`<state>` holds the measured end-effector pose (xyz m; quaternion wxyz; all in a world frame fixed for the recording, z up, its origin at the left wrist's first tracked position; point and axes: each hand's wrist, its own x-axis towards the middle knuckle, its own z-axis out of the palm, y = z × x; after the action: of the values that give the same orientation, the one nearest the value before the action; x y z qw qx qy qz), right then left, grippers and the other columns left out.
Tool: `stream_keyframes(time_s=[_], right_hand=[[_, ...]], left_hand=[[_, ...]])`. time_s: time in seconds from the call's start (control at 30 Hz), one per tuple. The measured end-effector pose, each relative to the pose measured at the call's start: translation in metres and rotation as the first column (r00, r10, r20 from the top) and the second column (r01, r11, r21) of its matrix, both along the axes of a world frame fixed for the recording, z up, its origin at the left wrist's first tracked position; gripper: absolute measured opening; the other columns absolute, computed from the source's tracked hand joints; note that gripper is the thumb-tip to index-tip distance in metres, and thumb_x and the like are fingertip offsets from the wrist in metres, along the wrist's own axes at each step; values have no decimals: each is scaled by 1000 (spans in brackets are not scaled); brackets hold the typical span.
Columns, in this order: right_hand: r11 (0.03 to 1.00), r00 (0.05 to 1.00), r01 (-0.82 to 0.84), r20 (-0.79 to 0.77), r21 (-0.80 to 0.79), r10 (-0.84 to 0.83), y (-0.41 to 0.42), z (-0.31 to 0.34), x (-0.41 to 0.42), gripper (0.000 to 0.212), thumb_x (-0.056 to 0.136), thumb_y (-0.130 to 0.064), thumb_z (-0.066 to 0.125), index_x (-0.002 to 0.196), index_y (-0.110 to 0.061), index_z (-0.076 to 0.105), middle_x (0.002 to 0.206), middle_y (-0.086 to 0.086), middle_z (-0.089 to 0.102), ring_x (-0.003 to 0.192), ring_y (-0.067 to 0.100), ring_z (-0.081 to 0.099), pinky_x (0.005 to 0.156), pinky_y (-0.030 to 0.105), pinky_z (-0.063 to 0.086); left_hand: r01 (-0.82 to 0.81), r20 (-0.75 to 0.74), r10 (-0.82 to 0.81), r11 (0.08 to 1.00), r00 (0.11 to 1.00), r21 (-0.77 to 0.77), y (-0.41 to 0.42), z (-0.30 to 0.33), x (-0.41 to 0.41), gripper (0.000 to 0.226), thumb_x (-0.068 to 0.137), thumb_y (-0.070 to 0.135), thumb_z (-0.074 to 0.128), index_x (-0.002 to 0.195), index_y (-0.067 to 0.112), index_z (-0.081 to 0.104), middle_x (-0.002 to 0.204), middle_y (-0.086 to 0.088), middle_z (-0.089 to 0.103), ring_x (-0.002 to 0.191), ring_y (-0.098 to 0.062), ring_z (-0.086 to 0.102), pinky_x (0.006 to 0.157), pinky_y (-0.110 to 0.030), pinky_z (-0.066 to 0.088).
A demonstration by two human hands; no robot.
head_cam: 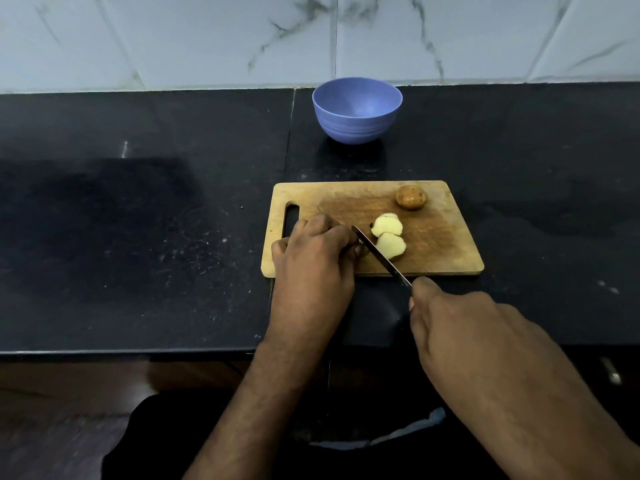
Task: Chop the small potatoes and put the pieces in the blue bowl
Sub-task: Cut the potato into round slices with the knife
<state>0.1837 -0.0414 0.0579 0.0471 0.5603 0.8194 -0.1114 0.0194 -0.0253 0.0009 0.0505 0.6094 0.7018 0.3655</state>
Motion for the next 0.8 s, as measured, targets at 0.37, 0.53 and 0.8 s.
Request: stream_keyframes(time_s=[0.37, 0.53, 0.8], right_hand=[[997, 996, -42, -71, 63, 47, 24, -18, -14, 13, 105, -32, 31, 111, -27, 41, 73, -7, 50, 63, 13, 50, 52, 30, 39], [990, 956, -40, -282, 132, 77, 30, -21, -2, 27, 103, -43, 29, 93, -30, 50, 64, -7, 55, 53, 7, 54, 47, 22, 38], [996, 969, -41, -240, 85, 60, 13, -14, 14, 28, 100, -49, 24, 83, -35, 41, 60, -5, 55, 48, 8, 55, 44, 23, 39]], left_hand=[[17, 85, -21, 999, 996, 49, -1, -3, 0, 4, 91, 22, 69, 92, 25, 70, 95, 16, 58, 94, -11, 55, 82, -49, 51], [-1, 74, -3, 999, 997, 49, -3, -2, 2, 2, 90, 19, 69, 90, 20, 68, 93, 13, 58, 93, -12, 56, 82, -48, 52], [-4, 34, 2, 999, 999, 51, -7, 1, 4, 3, 91, 17, 67, 93, 19, 68, 93, 11, 59, 92, -13, 56, 81, -47, 52]])
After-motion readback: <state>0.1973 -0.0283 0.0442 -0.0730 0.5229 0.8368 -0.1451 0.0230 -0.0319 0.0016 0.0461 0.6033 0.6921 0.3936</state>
